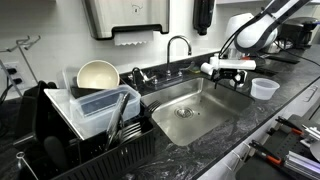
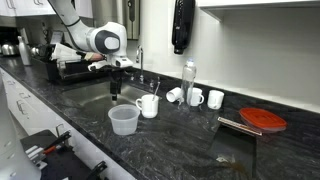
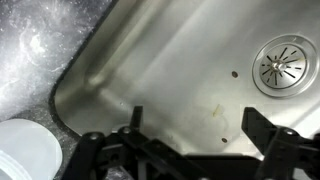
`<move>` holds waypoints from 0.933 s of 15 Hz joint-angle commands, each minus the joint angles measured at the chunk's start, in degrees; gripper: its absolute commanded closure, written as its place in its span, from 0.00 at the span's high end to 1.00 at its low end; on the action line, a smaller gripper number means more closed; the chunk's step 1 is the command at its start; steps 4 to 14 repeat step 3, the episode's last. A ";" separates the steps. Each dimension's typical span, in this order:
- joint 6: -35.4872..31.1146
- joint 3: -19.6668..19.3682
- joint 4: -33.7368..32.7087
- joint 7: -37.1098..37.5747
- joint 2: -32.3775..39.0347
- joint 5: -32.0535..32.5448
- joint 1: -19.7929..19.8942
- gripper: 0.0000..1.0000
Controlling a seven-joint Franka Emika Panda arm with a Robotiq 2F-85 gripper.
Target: Pick up the spoon from the dish rack and place it inside the white mug in the sink, remove the mug from the sink and place it on the right side of the countertop
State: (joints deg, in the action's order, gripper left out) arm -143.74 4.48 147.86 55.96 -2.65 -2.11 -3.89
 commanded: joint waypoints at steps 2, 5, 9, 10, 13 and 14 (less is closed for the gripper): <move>0.13 0.18 -0.05 -0.06 -0.04 -0.04 0.19 1.00; 0.13 0.18 -0.05 -0.06 -0.04 -0.04 0.18 1.00; 0.13 0.18 -0.05 -0.06 -0.04 -0.04 0.18 1.00; 0.13 0.18 -0.05 -0.06 -0.04 -0.04 0.18 1.00; 0.13 0.18 -0.05 -0.06 -0.04 -0.04 0.18 1.00; 0.13 0.18 -0.05 -0.06 -0.04 -0.04 0.18 1.00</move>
